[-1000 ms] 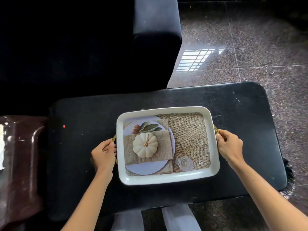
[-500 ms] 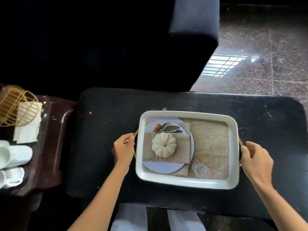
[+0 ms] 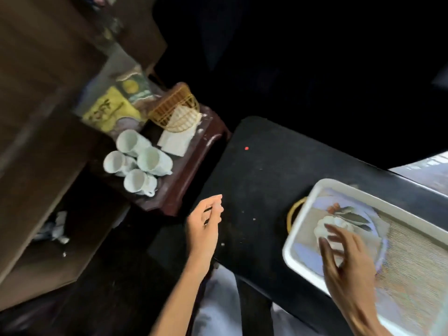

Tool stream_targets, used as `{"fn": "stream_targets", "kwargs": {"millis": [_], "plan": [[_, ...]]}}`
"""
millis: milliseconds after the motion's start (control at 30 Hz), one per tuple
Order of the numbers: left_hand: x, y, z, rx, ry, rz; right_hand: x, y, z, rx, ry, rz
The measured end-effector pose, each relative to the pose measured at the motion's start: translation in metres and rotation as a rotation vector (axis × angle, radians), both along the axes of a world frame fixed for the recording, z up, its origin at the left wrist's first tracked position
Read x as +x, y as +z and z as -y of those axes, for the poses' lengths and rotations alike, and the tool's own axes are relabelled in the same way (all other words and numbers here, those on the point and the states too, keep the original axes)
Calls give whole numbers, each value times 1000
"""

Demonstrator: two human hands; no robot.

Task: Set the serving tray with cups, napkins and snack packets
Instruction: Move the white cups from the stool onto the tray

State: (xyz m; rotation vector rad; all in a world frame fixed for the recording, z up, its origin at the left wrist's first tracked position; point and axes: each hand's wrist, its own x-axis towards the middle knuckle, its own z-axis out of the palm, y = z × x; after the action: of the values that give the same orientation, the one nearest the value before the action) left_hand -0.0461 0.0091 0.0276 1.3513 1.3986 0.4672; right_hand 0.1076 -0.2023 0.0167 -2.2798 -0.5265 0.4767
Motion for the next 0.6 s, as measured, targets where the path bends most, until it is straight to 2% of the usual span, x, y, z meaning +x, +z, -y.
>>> {"fn": "stream_targets", "kwargs": {"millis": [300,500,600], "plan": [[-105,17,-117,121,164,-16,-84,-9,-160,135,197,-97],[-143,6,-166,184,185,-107,-137,-15,-244,165,301,-152],[-152,-4,-181,148,231,-103,-159,-19,-276,156,352,-181]]}}
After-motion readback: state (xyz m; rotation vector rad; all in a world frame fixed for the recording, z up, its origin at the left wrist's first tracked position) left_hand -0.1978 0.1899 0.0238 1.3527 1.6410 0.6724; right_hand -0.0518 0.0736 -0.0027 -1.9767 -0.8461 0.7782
